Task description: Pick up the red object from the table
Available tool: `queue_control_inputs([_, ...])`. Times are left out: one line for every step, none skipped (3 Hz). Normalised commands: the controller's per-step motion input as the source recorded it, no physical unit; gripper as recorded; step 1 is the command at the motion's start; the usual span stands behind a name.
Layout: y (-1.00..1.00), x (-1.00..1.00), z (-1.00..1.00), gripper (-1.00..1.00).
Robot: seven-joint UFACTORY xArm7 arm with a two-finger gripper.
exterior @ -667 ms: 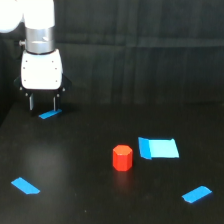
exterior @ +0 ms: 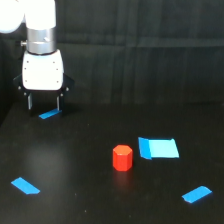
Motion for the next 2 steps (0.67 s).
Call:
queue_control_inputs([-0.29,0.63,-0.12,1.00])
queue_control_inputs([-0.45,0.78,0.02,1.00])
